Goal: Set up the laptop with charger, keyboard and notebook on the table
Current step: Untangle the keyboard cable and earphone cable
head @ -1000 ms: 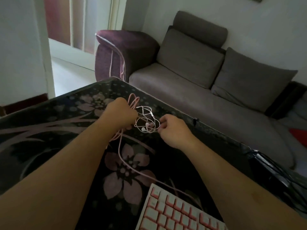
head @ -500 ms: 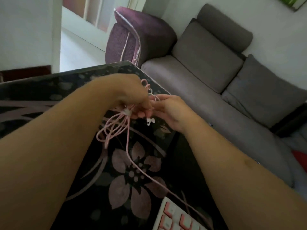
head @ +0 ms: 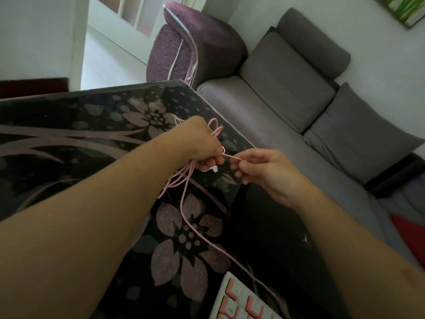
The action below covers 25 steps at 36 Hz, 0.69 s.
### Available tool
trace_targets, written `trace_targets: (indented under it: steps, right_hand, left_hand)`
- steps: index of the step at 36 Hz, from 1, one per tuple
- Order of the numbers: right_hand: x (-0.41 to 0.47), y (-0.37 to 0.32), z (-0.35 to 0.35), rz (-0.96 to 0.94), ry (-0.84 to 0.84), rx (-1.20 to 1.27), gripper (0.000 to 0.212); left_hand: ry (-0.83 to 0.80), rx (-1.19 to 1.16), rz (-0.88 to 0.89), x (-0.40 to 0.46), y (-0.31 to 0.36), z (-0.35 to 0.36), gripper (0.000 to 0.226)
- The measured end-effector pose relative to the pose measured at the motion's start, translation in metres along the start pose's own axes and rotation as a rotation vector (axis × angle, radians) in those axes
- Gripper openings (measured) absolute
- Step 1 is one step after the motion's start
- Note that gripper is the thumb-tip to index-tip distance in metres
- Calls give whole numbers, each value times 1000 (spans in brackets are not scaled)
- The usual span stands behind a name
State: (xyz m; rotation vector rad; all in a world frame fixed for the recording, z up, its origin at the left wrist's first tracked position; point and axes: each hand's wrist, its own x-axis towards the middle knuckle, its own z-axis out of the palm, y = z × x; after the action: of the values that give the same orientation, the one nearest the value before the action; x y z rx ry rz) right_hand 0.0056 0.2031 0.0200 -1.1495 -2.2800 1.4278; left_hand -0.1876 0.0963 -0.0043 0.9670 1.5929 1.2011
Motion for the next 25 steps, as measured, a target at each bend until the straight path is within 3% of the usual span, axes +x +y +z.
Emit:
trace_targets:
  steps: [2, 4, 7, 9, 12, 15, 21, 25]
  right_hand:
    - [-2, 2, -2, -14, 24, -36, 28]
    - [-3, 1, -2, -29, 70, -94, 29]
    - [-1, 0, 6, -47, 96, -197, 23]
    - [0, -2, 14, -47, 105, -211, 17]
    - [0, -4, 22, -19, 160, -244, 19]
    - [-3, 1, 23, 43, 232, -330, 14]
    - [-19, 14, 8, 34, 234, -144, 9]
    - [-22, 36, -9, 83, 544, -359, 23]
  left_hand:
    - [48, 61, 14, 1, -3, 4, 13]
    - [148, 306, 84, 3, -6, 8, 34]
    - [321, 715, 445, 4, -5, 19, 78]
    - [275, 779, 637, 3, 0, 30, 75]
    - [75, 751, 480, -1, 4, 50, 42]
    - [2, 718, 323, 0, -4, 59, 32]
    - [-29, 610, 362, 9, -16, 58, 26]
    - [-6, 582, 358, 14, -24, 62, 21]
